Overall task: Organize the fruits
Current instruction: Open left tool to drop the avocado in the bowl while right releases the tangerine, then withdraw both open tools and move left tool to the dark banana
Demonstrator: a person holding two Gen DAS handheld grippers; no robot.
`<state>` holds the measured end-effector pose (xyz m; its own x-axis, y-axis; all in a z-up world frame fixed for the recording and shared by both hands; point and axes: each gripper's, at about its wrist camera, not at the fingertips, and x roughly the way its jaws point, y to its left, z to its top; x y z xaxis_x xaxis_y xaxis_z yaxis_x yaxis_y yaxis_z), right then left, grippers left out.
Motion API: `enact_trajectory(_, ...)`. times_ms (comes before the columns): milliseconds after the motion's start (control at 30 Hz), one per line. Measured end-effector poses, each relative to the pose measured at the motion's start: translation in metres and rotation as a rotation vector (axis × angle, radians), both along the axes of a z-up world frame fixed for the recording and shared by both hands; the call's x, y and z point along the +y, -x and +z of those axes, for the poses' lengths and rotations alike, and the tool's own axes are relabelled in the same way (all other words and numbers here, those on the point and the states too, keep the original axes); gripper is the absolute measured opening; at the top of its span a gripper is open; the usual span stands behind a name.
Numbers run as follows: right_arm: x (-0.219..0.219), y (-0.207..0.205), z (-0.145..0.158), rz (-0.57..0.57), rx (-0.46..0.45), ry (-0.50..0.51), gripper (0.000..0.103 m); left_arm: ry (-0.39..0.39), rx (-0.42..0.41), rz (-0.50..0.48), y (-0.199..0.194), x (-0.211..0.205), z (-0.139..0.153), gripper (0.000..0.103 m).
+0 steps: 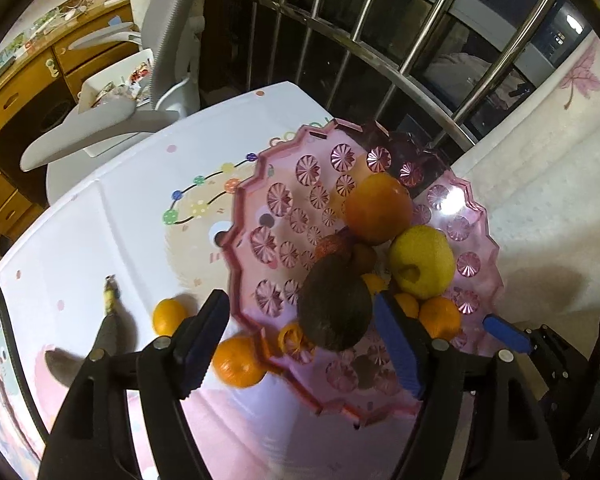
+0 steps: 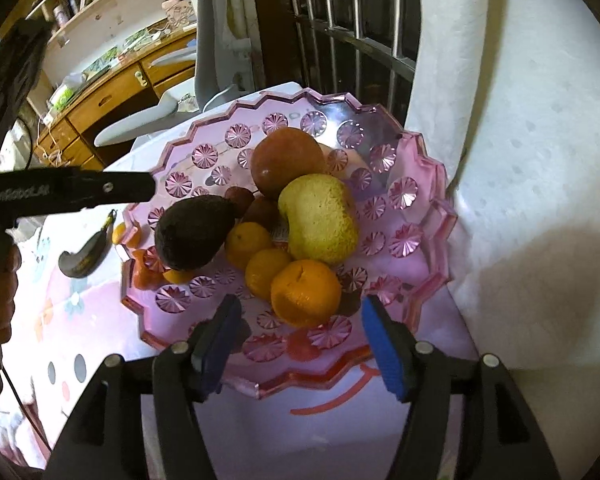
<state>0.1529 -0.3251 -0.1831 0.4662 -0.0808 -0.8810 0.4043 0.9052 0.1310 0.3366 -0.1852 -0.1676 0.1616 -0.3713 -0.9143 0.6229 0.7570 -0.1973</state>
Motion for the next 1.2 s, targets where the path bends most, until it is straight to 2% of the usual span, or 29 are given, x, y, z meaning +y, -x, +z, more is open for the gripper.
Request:
enact_trajectory(367, 0.027, 0.015, 0.027, -0.093, -0.015, -0.148, 0.063, -0.001, -0.007, 0.053, 0.022, 0.069, 0.023, 0.074)
enact_trajectory(567, 0.045, 0.022, 0.031, -0.127, -0.013, -0.214, 0.064, -0.039, -0.025, 0.093, 0.033, 0.112, 0.024, 0.074)
enact_trajectory(867, 0.066, 0.022, 0.022, -0.2, 0.011, -0.356, 0.068, -0.086, -0.038, 0.128, 0.04, 0.167, 0.013, 0.074)
enact_trajectory(1100, 0.079, 0.009, 0.009, -0.3, 0.054, -0.456, 0.068, -0.146, -0.071, 0.115, 0.028, 0.187, 0.001, 0.074)
enact_trajectory(1200, 0.087, -0.001, 0.003, -0.317, 0.068, -0.47, 0.068, -0.176, -0.075, 0.108, 0.017, 0.192, -0.008, 0.074)
